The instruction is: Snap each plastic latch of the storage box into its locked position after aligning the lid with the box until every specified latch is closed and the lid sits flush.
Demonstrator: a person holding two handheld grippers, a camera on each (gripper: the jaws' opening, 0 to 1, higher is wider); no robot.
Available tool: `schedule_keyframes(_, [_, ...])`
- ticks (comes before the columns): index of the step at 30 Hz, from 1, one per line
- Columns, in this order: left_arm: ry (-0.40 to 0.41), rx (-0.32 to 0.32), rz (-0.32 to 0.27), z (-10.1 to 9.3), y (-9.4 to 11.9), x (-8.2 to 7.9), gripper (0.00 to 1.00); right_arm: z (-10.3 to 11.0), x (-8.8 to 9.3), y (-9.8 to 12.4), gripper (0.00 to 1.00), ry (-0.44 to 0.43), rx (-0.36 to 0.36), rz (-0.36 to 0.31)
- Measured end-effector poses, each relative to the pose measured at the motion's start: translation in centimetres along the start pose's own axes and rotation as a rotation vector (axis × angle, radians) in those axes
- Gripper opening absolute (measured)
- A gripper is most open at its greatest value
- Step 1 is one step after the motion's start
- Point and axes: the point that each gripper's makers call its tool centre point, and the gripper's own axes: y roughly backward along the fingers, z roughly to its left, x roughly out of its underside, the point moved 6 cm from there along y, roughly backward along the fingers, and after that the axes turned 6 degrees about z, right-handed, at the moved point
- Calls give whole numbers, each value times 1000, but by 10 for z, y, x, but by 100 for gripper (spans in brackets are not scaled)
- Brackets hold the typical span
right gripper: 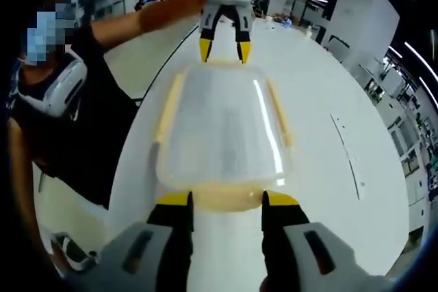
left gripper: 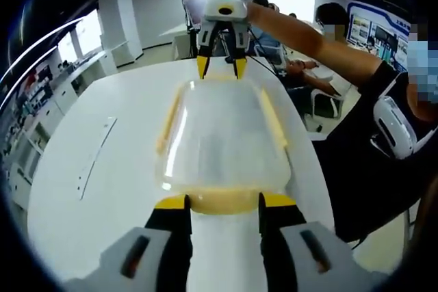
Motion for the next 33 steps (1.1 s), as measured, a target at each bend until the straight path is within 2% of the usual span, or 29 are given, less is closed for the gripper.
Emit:
schedule_keyframes(8, [-10, -25, -10, -9, 10, 1, 36, 9, -10, 5, 36, 18, 22, 1])
schedule_keyframes(13, [-12, -19, -5, -12, 10, 3, 36, 13, -13, 6, 35, 19, 17, 4])
schedule_keyframes(21, [-11, -22, -12, -8, 7, 5, 36, 7, -9, 0, 35, 16, 22, -1])
schedule_keyframes(33, [1, -2, 24, -2, -3, 12, 36, 4, -5, -10, 35, 7, -2, 22])
